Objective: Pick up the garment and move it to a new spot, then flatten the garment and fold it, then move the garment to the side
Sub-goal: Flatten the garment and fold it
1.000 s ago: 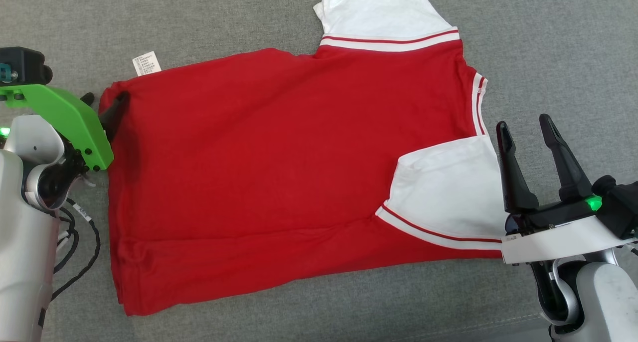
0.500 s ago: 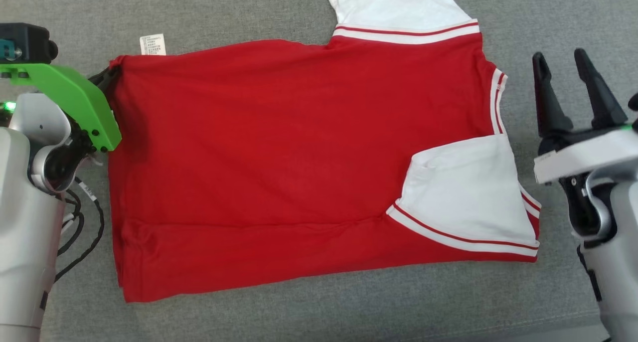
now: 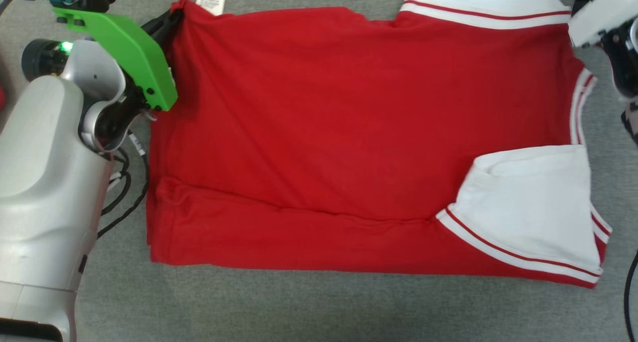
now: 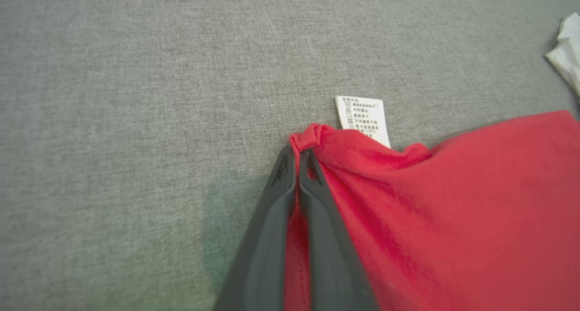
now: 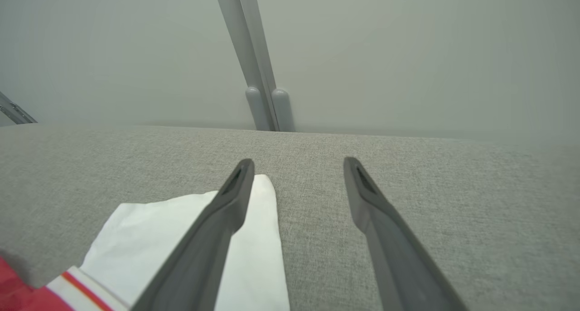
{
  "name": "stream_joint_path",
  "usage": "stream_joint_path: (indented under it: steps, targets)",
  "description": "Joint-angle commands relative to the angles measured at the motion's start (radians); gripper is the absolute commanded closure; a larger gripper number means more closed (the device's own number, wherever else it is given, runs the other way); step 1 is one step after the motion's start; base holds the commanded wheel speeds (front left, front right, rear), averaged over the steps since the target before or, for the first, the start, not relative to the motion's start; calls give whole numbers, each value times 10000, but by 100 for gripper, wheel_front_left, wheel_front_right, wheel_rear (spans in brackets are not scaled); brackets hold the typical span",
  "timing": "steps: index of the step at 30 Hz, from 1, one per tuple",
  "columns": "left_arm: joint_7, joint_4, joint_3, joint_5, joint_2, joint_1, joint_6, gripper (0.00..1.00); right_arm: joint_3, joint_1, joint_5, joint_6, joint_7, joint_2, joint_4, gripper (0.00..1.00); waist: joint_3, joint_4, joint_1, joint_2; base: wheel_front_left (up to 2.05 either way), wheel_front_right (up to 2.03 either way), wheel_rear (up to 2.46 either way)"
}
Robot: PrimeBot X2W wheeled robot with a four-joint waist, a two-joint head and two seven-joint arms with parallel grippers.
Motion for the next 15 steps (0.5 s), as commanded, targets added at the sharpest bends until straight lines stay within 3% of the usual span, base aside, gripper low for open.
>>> stream_joint_path:
  steps: [1, 15]
  targets:
    - [-47, 154, -158, -124, -99, -116, 24, 100, 327, -403, 164, -15, 261, -119, 291, 0, 494, 530, -1, -1, 0, 0, 0]
    - [-631, 817, -1017, -806, -82, -591, 91, 100, 2872, -2848, 1635, -15, 2867, -868, 2049, 0, 796, 898, -1, -1, 0, 0, 0]
